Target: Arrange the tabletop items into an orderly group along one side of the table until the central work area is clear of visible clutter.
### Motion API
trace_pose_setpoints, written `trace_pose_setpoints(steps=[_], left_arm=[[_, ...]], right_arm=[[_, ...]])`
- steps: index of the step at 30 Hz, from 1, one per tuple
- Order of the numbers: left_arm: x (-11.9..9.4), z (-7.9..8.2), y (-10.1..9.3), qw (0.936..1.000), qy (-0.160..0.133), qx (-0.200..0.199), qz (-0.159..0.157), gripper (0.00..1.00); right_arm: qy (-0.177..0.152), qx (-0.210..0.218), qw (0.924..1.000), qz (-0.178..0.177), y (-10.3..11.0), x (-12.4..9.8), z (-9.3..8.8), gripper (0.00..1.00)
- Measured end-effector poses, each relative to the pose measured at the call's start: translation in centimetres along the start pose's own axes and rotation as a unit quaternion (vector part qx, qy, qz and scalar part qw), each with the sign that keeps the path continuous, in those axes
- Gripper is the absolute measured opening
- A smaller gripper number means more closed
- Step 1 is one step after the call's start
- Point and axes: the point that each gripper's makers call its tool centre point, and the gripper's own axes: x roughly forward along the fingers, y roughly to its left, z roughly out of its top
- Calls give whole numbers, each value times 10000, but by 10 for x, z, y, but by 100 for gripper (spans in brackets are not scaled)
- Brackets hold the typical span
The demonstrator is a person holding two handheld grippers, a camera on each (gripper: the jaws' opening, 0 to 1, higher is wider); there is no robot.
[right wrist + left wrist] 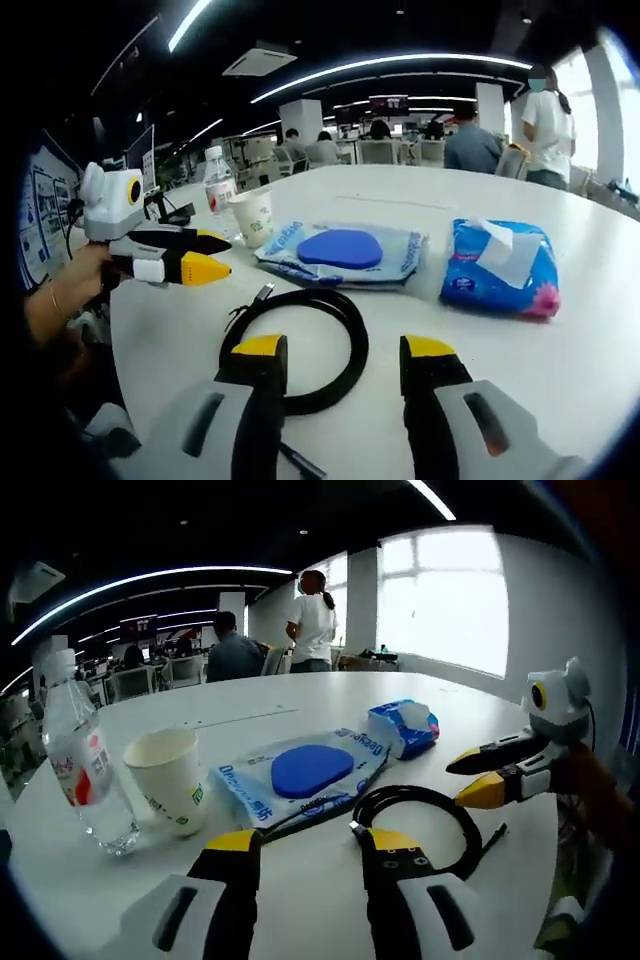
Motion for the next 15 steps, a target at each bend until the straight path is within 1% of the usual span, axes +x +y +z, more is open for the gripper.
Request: trace_pose_setpoints(steps=[2,5,7,8,9,11,13,15], left_arm=[[-4,1,1,10000,-55,-25,-16,46],[-9,0,4,10000,-51,-39,-22,51],[-15,0,5,9998,-160,-54,-56,55],[-17,-1,5,9998,-159,-39,-61,55],[-19,-2,7,9998,-199,31,-21,57],[-20,-5,8,9998,-169,117,-12,60],[-22,-8,9,9998,-149,106,-34,66],[-29,-4,8,9993,-345,8,-149,74]], right_arm=[[-49,-34,10000,-10,-1,-3,1,51],[-107,-57,9999,30,-1,-9,3,56],[-143,-67,9999,61,-2,-15,3,60],[-146,-69,9998,67,-2,-16,3,62],[-161,-102,9998,91,-3,-19,3,64],[-123,-142,9998,117,-3,-20,2,65],[-95,-191,9996,163,-3,-24,0,67],[-126,-152,9996,193,-4,-29,0,69]])
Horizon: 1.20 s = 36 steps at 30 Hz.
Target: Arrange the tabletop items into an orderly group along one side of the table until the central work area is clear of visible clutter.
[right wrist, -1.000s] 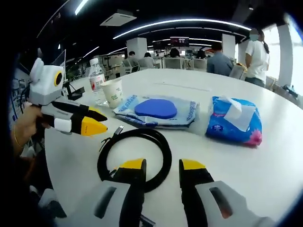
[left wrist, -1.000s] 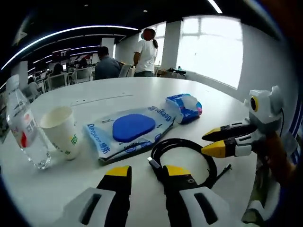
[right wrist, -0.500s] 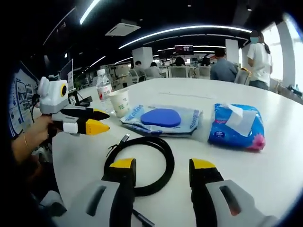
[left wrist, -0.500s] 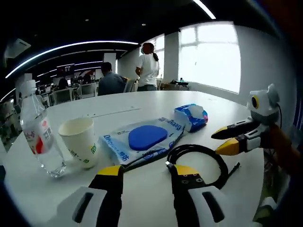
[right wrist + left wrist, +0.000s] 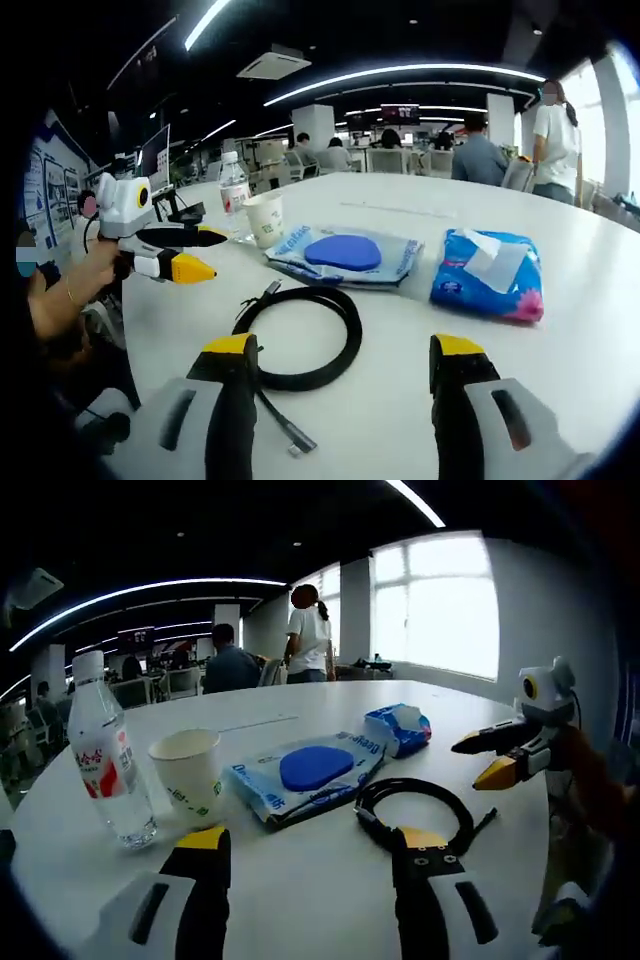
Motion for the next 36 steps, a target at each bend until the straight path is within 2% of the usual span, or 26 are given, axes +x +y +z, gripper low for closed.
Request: trace_pose_setpoints(steps=[3,7,13,18,20,26,32,34,36], left_arm=[[-13,4,2,9999,-141,-49,-57,79],[-26,4,5,9998,-212,31,-63,83],[-47,1,7,9987,-380,-221,-250,92],[-63,4,6,9965,-640,-378,-373,100],[-68,2,9,9961,-697,-411,-352,100],[-79,-10,17,9976,-579,-296,-237,100],[-95,-14,27,9964,-759,-368,-70,100],[-98,-16,26,9968,-712,-347,-85,100],[-100,-19,23,9976,-641,-220,-159,100]], right_arm=[[-134,-97,9999,-42,-4,-10,1,73],[-130,-250,9996,-23,-4,-20,-3,79],[-225,-183,9995,156,-1,-35,-8,83],[-302,-195,9993,38,-10,-45,-11,83],[-306,-182,9994,2,-14,-49,-14,84],[-329,-109,9993,-110,-21,-59,-20,84],[-365,-248,9989,-127,-15,-72,-27,85],[-358,-339,9988,-27,-9,-75,-30,84],[-202,-436,9988,35,-4,-79,-39,81]])
